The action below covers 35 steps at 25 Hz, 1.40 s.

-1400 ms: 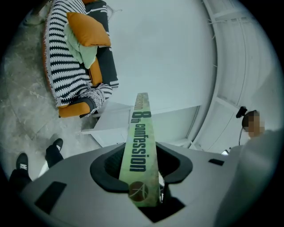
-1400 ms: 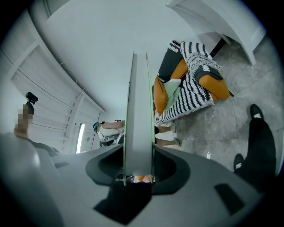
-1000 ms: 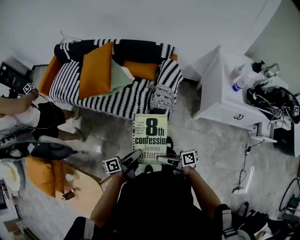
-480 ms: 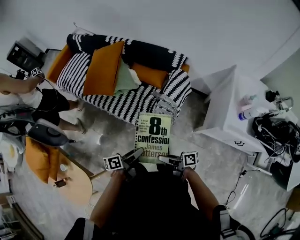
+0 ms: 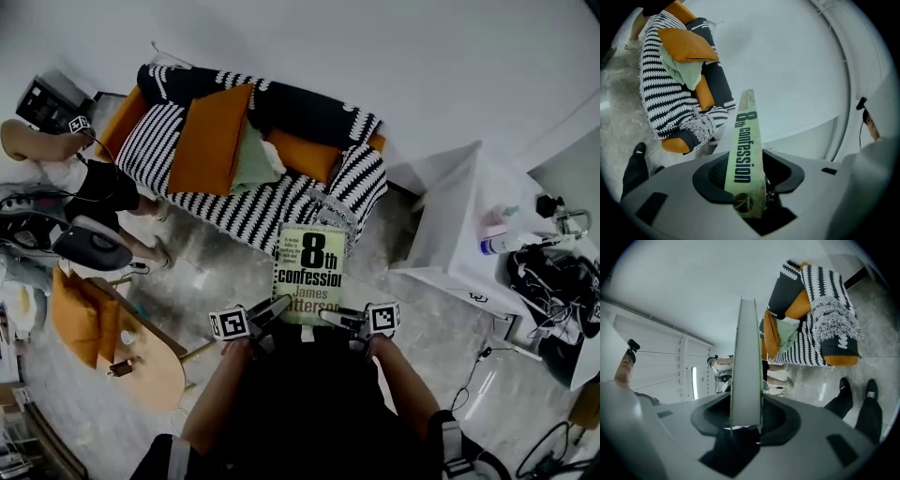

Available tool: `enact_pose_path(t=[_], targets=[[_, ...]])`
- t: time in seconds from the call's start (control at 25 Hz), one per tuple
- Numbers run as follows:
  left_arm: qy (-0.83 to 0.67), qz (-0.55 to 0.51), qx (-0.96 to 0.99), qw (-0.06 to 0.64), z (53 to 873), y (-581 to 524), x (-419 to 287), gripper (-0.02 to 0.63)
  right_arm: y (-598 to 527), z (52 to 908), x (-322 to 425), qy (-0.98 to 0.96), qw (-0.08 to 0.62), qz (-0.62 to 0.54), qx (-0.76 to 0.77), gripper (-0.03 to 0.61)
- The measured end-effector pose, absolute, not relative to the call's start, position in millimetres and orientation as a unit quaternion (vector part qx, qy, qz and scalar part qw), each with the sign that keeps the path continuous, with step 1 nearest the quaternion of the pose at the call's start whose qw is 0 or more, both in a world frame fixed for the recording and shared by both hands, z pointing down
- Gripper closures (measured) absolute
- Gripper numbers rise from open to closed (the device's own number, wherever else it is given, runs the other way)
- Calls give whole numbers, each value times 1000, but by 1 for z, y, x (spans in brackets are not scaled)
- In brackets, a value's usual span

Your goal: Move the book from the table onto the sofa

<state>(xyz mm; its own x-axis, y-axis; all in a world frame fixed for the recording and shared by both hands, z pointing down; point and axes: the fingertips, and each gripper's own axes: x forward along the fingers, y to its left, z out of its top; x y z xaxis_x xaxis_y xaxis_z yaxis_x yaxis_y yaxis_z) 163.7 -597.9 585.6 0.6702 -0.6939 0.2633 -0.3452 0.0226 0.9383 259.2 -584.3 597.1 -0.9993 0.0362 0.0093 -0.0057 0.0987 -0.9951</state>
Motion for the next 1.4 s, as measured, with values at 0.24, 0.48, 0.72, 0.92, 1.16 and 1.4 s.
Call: enact_pose_path(t=[0.24,0.48,0.72,0.92,1.16,1.4], targets=[[-345,-128,695,618,600,-608,157,422,-588,609,252,-750,50,659,37,396],[-303,-108,728,605,603,-642,143,410,-613,610,235,-758,50,645,83,396],[-272,-96,743,604,608,-671,118,400,-640,611,207,-777,64,616,114,394],[-265,-86,745,606,611,-681,123,400,-648,615,211,-768,59,626,119,394],[-303,-55,738,601,618,-701,132,376,-675,613,220,-744,31,659,107,394],[-306,15,745,593,635,-712,145,357,-681,633,238,-718,44,686,109,394]])
